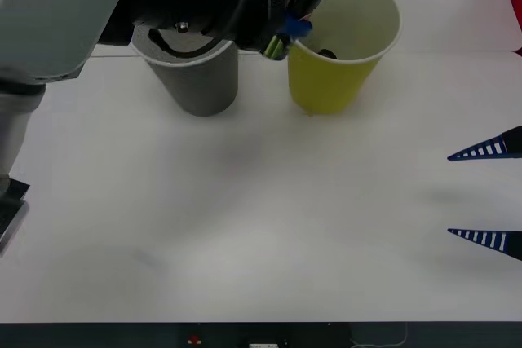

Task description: Put the can into the green bin and the plastic bottle into the gray bin

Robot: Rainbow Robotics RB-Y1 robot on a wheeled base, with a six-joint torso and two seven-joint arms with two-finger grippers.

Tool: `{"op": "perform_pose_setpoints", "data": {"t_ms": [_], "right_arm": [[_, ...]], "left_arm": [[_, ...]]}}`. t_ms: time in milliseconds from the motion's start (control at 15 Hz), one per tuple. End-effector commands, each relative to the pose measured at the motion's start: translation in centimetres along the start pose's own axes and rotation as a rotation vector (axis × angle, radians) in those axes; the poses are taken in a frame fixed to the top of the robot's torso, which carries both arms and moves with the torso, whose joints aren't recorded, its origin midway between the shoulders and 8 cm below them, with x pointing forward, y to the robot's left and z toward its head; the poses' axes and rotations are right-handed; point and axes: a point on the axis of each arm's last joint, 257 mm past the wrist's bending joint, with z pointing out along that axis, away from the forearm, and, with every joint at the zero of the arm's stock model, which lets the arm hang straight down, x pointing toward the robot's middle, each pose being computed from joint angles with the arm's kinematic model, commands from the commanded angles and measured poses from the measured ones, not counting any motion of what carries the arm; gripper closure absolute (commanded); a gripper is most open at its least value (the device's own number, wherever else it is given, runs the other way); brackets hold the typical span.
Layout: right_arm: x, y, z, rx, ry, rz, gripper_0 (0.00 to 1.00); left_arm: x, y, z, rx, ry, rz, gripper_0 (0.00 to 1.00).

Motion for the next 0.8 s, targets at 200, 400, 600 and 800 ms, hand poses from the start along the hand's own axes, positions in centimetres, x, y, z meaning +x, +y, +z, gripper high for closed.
{"op": "perform_pose_setpoints", "data": {"t_ms": [200, 400, 600, 800], "right_arm": [[0.0, 0.0, 0.0, 0.000, 0.000, 0.000, 0.00], [0.0, 0.0, 0.0, 0.000, 0.000, 0.000, 0.00], [0.0, 0.0, 0.0, 0.000, 0.000, 0.000, 0.00], [0.0, 0.0, 0.0, 0.000, 0.000, 0.000, 0.00]], "left_arm": [[-2.5, 1.0, 4.6, -0.028, 0.008, -0.003, 1.00], [-3.5, 1.5, 7.4, -0.040, 0.007, 0.005, 1.00], [-4.2, 2.0, 10.0, -0.064, -0.002, 0.013, 1.00], [-4.6, 2.9, 11.8, -0.096, -0.012, 0.021, 1.00]]}}
